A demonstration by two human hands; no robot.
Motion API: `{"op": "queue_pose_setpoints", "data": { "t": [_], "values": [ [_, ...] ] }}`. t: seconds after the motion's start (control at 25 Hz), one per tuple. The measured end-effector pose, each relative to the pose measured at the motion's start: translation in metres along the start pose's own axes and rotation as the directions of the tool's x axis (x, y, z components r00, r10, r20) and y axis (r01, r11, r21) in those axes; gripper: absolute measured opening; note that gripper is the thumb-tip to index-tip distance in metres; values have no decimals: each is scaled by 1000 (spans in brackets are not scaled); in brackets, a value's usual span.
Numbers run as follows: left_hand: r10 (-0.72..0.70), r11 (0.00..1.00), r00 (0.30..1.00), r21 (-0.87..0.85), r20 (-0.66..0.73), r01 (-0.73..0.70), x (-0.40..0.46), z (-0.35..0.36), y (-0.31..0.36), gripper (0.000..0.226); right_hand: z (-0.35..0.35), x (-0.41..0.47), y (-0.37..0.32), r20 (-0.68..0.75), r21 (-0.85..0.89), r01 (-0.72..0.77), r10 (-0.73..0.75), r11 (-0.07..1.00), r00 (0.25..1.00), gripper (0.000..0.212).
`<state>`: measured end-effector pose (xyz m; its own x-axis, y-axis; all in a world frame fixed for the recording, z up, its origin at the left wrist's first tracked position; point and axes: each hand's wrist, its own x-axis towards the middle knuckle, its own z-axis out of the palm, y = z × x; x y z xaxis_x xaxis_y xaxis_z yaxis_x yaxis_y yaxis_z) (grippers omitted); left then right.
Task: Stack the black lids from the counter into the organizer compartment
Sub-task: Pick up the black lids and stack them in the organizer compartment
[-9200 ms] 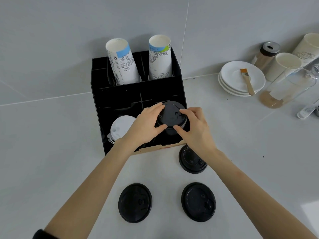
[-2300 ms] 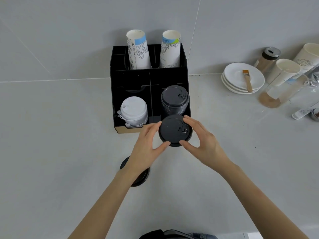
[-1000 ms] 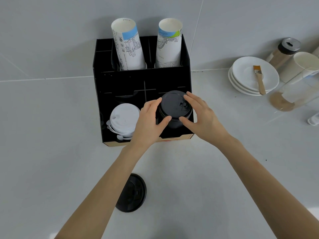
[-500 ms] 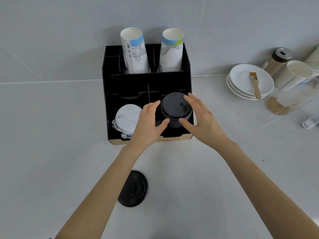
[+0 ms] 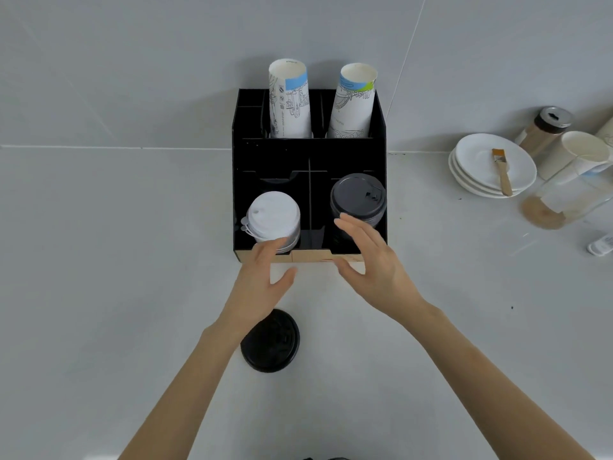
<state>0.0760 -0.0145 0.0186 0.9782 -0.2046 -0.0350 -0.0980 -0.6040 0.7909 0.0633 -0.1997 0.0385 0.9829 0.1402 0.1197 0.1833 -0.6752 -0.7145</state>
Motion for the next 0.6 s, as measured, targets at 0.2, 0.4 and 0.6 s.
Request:
{"op": "queue_pose_setpoints", "data": {
  "t": [0.2,0.4,0.6],
  "values": [
    [-158,987,987,15,-13,159,-34,-8,-31,46,37,-23,-4,160,5,-10,9,1000,987,51],
    [-224,974,974,34,18,223,-62,-9,-51,50,63,-44,-4,302,-18,-24,28,1000,953,55],
    [-266,962,959,94,95,257,-80,-8,-64,60,79,-56,-7,415,-57,-23,44,998,909,60]
  ]
}}
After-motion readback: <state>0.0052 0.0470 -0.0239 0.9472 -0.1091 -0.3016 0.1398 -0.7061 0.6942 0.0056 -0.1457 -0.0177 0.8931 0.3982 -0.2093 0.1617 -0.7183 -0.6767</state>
